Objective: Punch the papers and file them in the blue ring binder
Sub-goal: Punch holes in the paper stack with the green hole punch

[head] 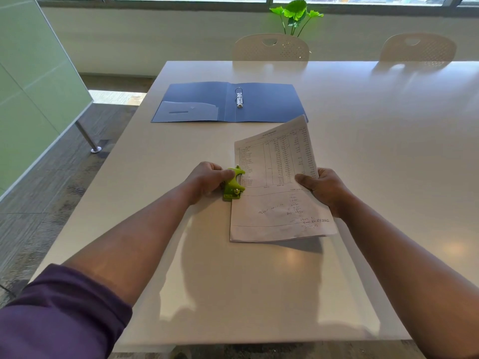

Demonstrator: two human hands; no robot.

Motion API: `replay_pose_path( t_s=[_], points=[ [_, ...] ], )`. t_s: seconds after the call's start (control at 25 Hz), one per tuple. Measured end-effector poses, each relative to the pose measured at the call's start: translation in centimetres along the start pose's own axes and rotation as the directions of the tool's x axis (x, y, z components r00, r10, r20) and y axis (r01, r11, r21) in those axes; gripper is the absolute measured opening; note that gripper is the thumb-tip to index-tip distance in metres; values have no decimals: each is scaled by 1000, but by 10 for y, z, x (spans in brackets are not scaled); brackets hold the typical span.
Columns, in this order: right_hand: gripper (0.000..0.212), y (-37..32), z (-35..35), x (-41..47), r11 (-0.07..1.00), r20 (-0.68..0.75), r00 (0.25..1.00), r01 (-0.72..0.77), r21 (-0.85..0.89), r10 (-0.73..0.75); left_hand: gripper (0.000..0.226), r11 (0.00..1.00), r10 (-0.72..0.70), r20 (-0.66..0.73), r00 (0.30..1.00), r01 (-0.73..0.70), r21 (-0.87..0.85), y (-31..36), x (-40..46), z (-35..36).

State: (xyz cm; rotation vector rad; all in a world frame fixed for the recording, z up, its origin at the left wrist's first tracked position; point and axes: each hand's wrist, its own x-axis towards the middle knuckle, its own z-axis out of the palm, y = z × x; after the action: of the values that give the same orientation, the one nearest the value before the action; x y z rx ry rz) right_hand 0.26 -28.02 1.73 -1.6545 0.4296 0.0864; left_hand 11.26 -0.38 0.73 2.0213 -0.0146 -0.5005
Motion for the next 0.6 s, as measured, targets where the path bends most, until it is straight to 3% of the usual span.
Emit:
replay_pose_path(
  t_s=[0.16,0.36,0.6],
  points=[
    [8,-2,2,-2,1000,-3,1000,-3,3,3,23,999,-39,82,996,40,-2,9,-3,-3],
    [13,-2,2,-3,1000,7,1000,-11,12,11,35,986,-157,167,973,144,90,24,0,-12],
    [10,0,2,-3,1000,-3,1000,-14,22,15,58,906,-325,210,922,240,349,38,20,-23]
  ],
)
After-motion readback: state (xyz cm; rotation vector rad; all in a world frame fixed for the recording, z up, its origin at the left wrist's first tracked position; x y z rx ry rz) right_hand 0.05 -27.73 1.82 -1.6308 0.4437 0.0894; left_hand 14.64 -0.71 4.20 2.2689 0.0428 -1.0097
